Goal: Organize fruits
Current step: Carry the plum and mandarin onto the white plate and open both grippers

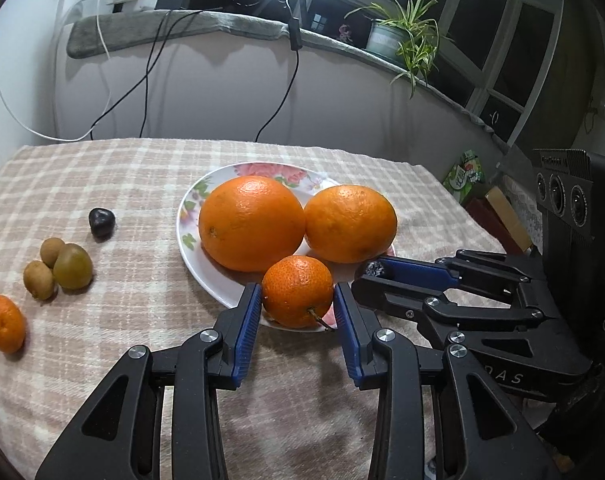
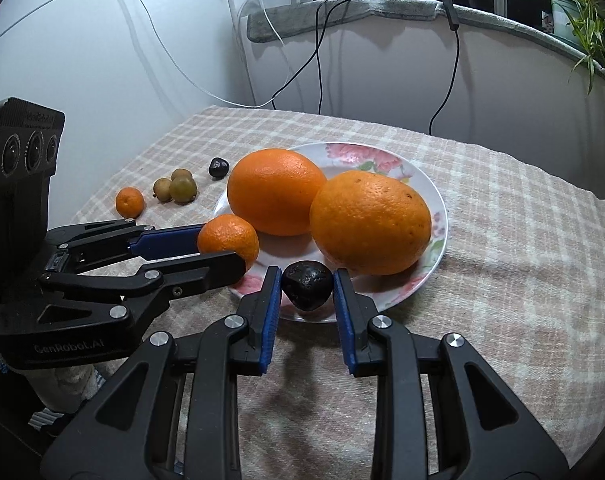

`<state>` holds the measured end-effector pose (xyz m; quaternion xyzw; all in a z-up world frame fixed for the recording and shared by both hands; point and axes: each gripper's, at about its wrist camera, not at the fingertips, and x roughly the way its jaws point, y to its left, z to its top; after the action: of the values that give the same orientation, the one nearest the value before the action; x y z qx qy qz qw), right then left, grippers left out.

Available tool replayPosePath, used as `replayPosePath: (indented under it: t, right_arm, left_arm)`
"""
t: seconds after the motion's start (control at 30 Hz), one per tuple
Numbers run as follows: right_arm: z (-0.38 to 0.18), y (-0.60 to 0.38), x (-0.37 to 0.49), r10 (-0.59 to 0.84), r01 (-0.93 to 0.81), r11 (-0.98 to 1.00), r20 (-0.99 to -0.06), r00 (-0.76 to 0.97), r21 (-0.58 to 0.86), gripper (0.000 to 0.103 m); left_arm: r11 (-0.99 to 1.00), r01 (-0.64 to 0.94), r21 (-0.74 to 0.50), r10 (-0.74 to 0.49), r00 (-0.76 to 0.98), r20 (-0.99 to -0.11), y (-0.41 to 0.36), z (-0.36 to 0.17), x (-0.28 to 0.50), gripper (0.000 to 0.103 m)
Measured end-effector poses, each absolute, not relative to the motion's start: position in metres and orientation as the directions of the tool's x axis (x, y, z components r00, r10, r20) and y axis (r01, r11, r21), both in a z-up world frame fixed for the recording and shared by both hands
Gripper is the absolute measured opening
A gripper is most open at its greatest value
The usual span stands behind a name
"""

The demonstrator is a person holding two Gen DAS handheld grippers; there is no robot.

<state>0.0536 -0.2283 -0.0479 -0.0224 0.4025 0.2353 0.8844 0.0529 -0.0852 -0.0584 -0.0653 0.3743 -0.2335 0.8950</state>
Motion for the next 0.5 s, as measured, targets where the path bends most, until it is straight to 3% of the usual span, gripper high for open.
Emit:
replayPosePath:
  t: [0.13, 0.2, 0.3, 0.5]
  right_arm:
    - [-0.0483, -0.2279, 0.053, 0.397, -0.429, 0.89, -0.723, 0.565, 0.154, 0.027]
    - [-0.0485, -0.2288, 0.0529, 0.395, -0.425, 0.892, -0.723, 0.567, 0.154, 0.028]
    - [-0.047, -0.2304, 0.0521, 0.392, -0.417, 0.896, -0.717, 0.577, 0.154, 0.047]
    - [-0.0428, -0.2338, 0.0505, 0.388, -0.409, 0.9, -0.71, 0.588, 0.154, 0.049]
  left_arm:
    - [0.884, 0.367, -0.29, -0.464, 0.612, -0.64, -0.086, -0.0581, 0.0535, 0.037]
    - [0.885, 0.366, -0.288, -0.462, 0.615, -0.639, -0.0861, -0.0578, 0.0536, 0.044]
    - [0.887, 0.366, -0.283, -0.459, 0.622, -0.634, -0.086, -0.0557, 0.0523, 0.048]
    - [0.889, 0.357, -0.286, -0.455, 0.628, -0.632, -0.0823, -0.0554, 0.0519, 0.048]
